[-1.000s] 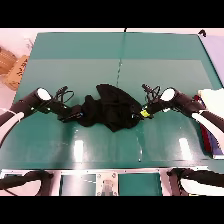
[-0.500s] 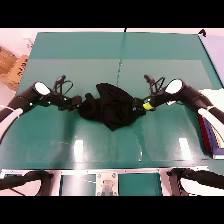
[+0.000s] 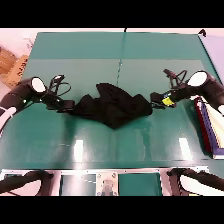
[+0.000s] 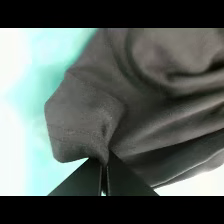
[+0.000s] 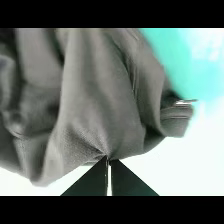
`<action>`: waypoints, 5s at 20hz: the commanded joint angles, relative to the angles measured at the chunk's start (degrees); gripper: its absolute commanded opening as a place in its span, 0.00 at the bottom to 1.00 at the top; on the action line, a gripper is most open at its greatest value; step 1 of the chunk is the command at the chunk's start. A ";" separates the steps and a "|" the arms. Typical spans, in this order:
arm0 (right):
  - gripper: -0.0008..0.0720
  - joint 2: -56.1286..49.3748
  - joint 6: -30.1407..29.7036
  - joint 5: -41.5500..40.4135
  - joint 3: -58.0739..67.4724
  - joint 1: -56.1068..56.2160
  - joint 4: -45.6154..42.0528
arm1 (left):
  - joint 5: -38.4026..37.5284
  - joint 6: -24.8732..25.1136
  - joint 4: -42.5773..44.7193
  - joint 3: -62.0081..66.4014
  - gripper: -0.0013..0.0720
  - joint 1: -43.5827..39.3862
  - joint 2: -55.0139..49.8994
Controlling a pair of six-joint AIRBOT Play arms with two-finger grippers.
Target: Fold the shirts.
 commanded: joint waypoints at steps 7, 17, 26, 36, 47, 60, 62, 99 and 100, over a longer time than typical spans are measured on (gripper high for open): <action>0.03 14.91 -1.79 2.45 4.00 -9.81 5.14 | -5.57 -1.25 4.46 15.87 0.05 0.04 13.42; 0.03 31.74 -1.97 -5.81 35.74 -10.34 4.07 | -6.71 -1.09 12.33 60.39 0.05 0.04 20.81; 0.03 33.94 -1.95 -7.63 21.05 -10.27 2.14 | -20.13 -2.80 14.56 38.25 0.05 0.04 20.06; 0.04 10.84 -10.75 -28.06 -21.44 -10.27 15.10 | 12.92 -2.58 -3.89 -17.79 0.05 0.04 20.06; 0.43 12.39 -5.03 -4.39 -7.67 -28.37 1.81 | 18.05 -2.75 -2.64 -18.45 0.05 0.04 20.06; 0.51 7.67 -10.08 -21.00 -35.76 -15.37 20.04 | 15.89 -2.73 -1.84 -18.45 0.05 0.04 20.09; 0.51 5.14 -10.43 -22.21 -35.71 -13.35 22.67 | 15.32 -2.73 -1.79 -18.45 0.05 0.04 20.09; 0.03 32.63 -9.49 -6.99 25.77 -31.39 30.56 | -5.25 -2.54 12.55 41.51 0.05 0.04 21.99; 0.03 32.30 -11.56 -7.82 19.91 -30.91 31.67 | -4.02 -2.51 9.99 38.32 0.05 0.04 20.17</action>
